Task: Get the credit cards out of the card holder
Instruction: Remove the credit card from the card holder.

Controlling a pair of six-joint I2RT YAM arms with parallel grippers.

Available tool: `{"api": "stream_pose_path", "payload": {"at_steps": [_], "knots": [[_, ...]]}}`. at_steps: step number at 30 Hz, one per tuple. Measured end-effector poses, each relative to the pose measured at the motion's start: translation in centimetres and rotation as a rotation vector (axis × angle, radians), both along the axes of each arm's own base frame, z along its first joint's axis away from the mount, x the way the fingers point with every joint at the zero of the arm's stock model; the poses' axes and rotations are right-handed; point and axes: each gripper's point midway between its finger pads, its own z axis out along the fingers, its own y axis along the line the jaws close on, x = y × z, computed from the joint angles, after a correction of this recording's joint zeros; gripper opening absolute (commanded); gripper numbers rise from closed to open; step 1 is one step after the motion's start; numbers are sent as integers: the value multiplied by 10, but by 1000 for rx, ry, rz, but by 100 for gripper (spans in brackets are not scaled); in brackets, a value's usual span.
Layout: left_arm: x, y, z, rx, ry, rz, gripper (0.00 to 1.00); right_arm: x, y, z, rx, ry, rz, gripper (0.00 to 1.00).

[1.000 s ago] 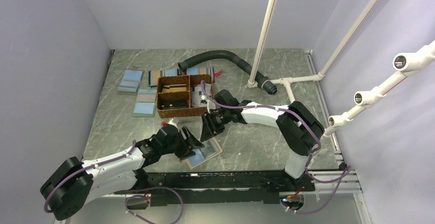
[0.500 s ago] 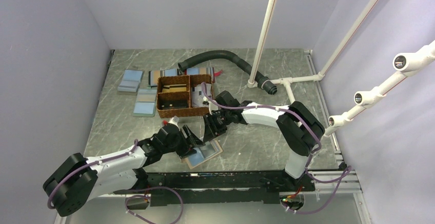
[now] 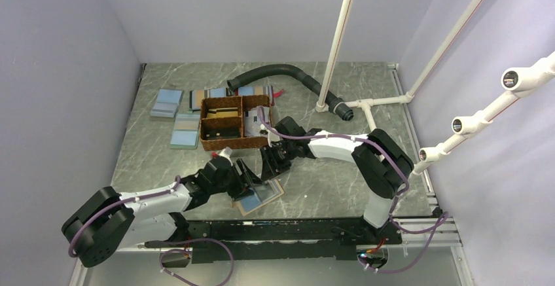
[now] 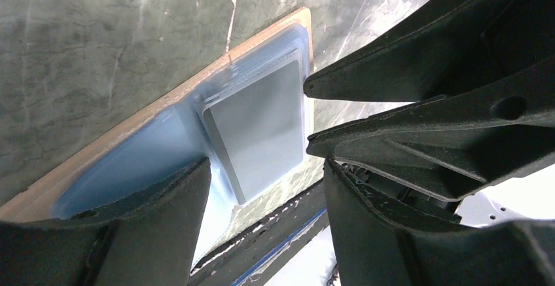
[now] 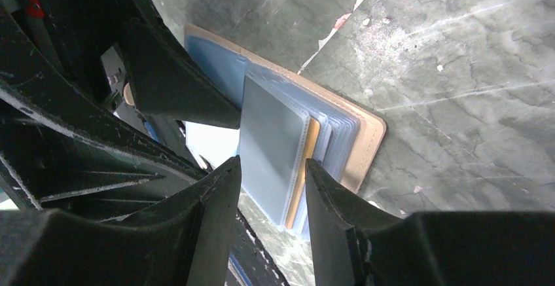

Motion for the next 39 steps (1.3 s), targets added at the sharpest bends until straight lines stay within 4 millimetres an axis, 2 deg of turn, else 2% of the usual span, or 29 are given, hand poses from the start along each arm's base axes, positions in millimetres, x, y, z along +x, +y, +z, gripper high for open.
{"api": "stream_pose_path", "payload": {"at_steps": [7, 17, 30, 39], "knots": [[-1, -8, -1, -10, 18, -35, 71, -1, 4, 1, 41, 49, 4, 39], [-4, -16, 1, -9, 22, -99, 76, -4, 14, 15, 131, 94, 19, 30], [-9, -12, 6, 6, 16, -106, 77, -11, 22, 27, 208, 151, 52, 24], [-11, -8, 5, 16, 38, -89, 76, -14, 26, 26, 228, 187, 77, 24]]}}
